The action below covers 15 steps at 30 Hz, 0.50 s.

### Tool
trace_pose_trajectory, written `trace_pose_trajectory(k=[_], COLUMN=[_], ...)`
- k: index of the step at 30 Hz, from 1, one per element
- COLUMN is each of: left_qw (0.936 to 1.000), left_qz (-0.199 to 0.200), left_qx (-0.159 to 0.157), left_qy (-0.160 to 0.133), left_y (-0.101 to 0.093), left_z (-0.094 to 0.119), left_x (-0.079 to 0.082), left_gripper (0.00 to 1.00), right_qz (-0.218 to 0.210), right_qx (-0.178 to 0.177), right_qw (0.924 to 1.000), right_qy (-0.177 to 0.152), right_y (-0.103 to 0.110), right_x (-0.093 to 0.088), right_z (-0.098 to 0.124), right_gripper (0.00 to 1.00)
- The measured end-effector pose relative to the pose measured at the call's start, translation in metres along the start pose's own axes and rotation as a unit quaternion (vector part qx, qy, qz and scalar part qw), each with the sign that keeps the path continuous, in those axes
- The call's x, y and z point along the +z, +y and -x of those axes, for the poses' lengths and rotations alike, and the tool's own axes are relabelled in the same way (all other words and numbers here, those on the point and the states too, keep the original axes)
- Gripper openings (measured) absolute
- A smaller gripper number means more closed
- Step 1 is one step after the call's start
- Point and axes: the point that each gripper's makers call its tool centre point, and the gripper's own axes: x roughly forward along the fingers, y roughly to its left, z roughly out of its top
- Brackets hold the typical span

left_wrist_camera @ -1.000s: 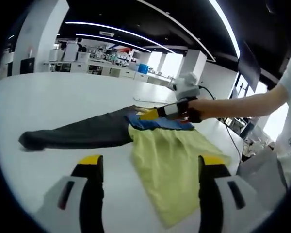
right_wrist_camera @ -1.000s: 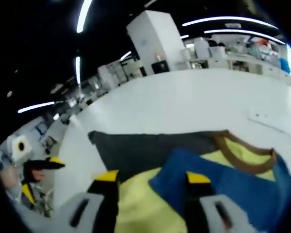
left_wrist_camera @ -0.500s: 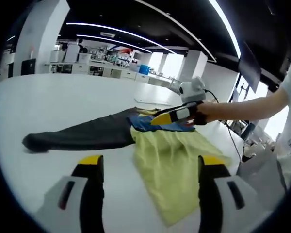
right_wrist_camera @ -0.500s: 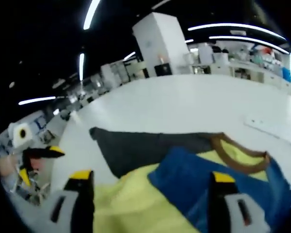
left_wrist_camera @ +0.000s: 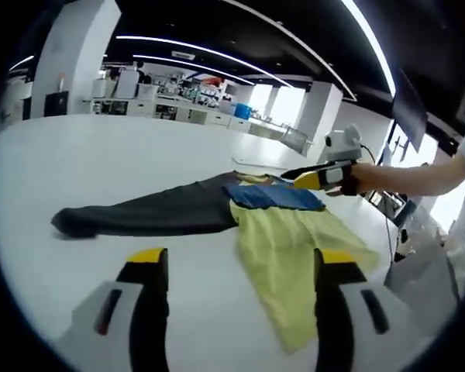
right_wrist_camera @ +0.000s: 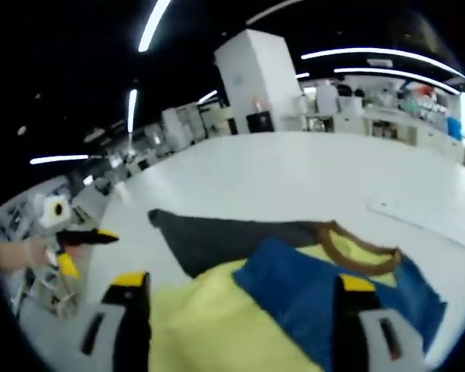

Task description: Fold the garment on the visible template until the final outline fits inside the template.

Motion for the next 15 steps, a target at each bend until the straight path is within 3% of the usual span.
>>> trace_pose_trajectory(k=[3, 15], left_qw=[0.9999, 0.9953], left_qz=[-0.007, -0.031], left_qx=[0.013, 0.084], left_qy=[0.006, 0.036], left_y=[0.006, 0.075], left_z=[0.000, -0.001], left_x=[-0.001, 0.005], left_gripper=[0.74, 0.67], right_qz=[-0.005, -0.008], right_qx=[-0.009, -0.047], right_qw=[0.9999, 0.9988], right_qy=[-0.002, 0.007], right_y=[-0.003, -0.025], right_x=[-0.008, -0.038], right_z=[0.017, 0.074], right_gripper=[0.99, 0.99])
